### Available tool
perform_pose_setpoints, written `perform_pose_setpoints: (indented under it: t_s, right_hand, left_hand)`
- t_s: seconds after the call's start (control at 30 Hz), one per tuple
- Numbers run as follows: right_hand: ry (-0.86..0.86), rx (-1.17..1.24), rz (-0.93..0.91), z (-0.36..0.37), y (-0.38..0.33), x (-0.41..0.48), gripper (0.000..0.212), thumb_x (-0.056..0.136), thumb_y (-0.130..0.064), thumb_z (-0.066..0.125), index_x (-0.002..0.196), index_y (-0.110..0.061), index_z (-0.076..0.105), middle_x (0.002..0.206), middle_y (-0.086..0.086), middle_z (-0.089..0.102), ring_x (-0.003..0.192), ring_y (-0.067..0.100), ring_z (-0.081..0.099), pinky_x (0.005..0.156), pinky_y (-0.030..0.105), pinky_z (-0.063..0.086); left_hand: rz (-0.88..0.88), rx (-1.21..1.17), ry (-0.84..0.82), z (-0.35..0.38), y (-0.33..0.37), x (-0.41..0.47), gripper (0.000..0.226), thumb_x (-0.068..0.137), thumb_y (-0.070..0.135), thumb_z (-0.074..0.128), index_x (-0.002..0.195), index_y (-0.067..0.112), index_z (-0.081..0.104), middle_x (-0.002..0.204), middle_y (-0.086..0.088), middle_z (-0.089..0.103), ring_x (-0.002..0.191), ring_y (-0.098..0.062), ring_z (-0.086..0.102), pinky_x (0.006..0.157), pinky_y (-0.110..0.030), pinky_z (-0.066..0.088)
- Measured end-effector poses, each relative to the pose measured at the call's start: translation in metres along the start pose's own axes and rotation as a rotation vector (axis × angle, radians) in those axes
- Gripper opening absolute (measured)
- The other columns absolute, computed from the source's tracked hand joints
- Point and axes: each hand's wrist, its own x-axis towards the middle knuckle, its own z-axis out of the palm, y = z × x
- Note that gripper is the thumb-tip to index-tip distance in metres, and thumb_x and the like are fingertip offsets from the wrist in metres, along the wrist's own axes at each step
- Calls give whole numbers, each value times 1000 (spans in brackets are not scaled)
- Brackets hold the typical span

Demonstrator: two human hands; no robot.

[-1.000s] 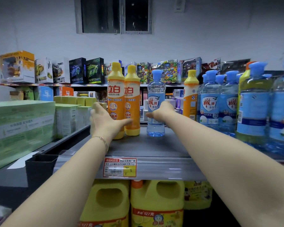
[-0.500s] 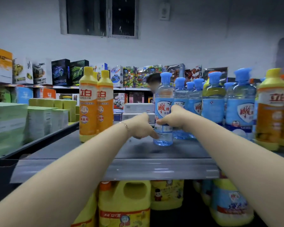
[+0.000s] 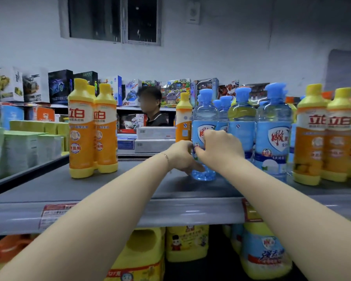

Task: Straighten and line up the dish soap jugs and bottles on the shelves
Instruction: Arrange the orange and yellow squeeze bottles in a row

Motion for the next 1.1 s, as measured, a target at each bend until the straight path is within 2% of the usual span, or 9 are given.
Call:
perform_pose_setpoints:
  t_s: [0.1, 0.2, 0.37, 0.53, 0.63, 0.7, 0.83, 1.0, 1.1]
  right_hand:
    - [74, 32, -75, 5, -2, 1, 21, 91, -36, 49, 87, -16, 43, 94, 9, 64, 88, 31, 62, 64, 31, 39]
    - [124, 57, -171, 11, -11, 3, 18, 92, -33, 46, 90, -16, 50, 94, 8, 65, 85, 31, 62, 63, 31, 38]
    - [168, 200, -286, 32, -26, -3, 16, 92, -30, 45, 81, -20, 38, 82, 4, 62, 64, 26, 49, 58, 29, 33]
    - [93, 228, -341, 45, -25, 1, 14, 91, -28, 46, 84, -16, 48, 86, 7, 66, 67, 26, 53, 59, 29, 39]
    - [34, 212, -378, 45, -25, 2, 17, 91, -28, 45, 87, -14, 53, 90, 9, 67, 80, 30, 62, 66, 33, 48]
    - [21, 213, -396, 46, -25, 2, 20, 92, -28, 45, 92, -12, 56, 92, 9, 67, 82, 30, 63, 70, 35, 52]
    - [23, 231, -414, 49, -23, 4, 20, 92, -28, 45, 95, -12, 56, 92, 7, 67, 81, 29, 64, 72, 38, 54]
    - [32, 264, -411, 50, -21, 4, 14, 91, -27, 46, 84, -15, 48, 88, 7, 66, 77, 28, 62, 67, 32, 50]
    - [53, 307, -389, 50, -20, 5, 15, 91, -28, 48, 81, -18, 43, 86, 5, 65, 75, 26, 60, 65, 31, 48]
  left_hand:
    - [-7, 17, -81, -6, -2, 5, 28, 74, -2, 78, 85, 16, 60, 96, -12, 67, 97, -32, 69, 87, -47, 57]
    - [-100, 91, -198, -25, -6, 5, 16, 84, 0, 68, 87, 16, 63, 86, -2, 70, 86, -18, 68, 72, -28, 55]
    - [-159, 374, 96, -53, -15, 18, 8, 84, 9, 56, 77, 10, 60, 70, -6, 58, 61, -19, 54, 50, -23, 42]
    - [-180, 327, 238, -60, -15, 48, 15, 88, 20, 62, 92, 9, 53, 89, -4, 51, 87, -24, 49, 72, -33, 44]
    - [-214, 271, 193, -55, -6, 59, 72, 83, 41, 71, 137, 6, 39, 125, -8, 50, 102, -23, 51, 77, -33, 44]
    - [-185, 212, 169, -50, -1, 68, 63, 80, 42, 74, 127, 11, 45, 119, -2, 56, 100, -19, 55, 80, -31, 47]
    - [-131, 21, 230, -37, 7, 82, 21, 89, 16, 67, 96, 15, 47, 82, 3, 54, 73, -9, 52, 69, -24, 45]
    - [-184, -124, 185, -48, 5, 74, 43, 80, 6, 75, 113, 11, 48, 101, -4, 62, 96, -21, 60, 85, -39, 52]
    - [-211, -121, 89, -65, 3, 57, 59, 75, 6, 79, 125, 18, 49, 116, -5, 65, 105, -24, 63, 82, -41, 56]
